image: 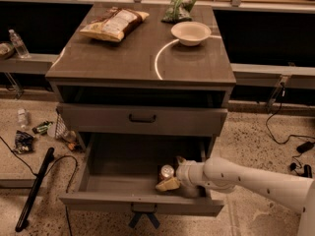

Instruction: Pick coke can from middle drawer and place on counter

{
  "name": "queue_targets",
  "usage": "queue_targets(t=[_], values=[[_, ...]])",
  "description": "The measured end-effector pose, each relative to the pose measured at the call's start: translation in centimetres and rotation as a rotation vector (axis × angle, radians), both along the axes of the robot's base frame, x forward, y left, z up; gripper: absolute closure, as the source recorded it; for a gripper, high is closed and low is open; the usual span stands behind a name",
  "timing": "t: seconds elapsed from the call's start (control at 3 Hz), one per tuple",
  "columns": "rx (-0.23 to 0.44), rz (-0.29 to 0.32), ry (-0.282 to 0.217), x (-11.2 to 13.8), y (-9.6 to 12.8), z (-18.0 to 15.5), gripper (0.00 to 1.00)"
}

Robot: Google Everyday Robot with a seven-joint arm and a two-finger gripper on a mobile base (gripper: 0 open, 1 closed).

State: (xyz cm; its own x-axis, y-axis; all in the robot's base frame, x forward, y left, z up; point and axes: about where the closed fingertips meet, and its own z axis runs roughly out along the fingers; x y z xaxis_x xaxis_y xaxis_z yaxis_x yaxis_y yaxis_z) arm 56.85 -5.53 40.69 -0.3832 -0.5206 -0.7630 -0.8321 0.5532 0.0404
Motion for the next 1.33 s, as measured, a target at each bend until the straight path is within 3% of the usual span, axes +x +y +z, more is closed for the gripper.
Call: queue_targets(t=[0.67,1.0,1.33], values=[[0.009,0.018,0.023,-0.4,0.6,-1.3,0.6],[0.038,-0.011,-0.006,-0.3,-0.3,0.7,0.83],[0.085,-0.079,-0.068,-1.5,-4.1,8.8,1.0]])
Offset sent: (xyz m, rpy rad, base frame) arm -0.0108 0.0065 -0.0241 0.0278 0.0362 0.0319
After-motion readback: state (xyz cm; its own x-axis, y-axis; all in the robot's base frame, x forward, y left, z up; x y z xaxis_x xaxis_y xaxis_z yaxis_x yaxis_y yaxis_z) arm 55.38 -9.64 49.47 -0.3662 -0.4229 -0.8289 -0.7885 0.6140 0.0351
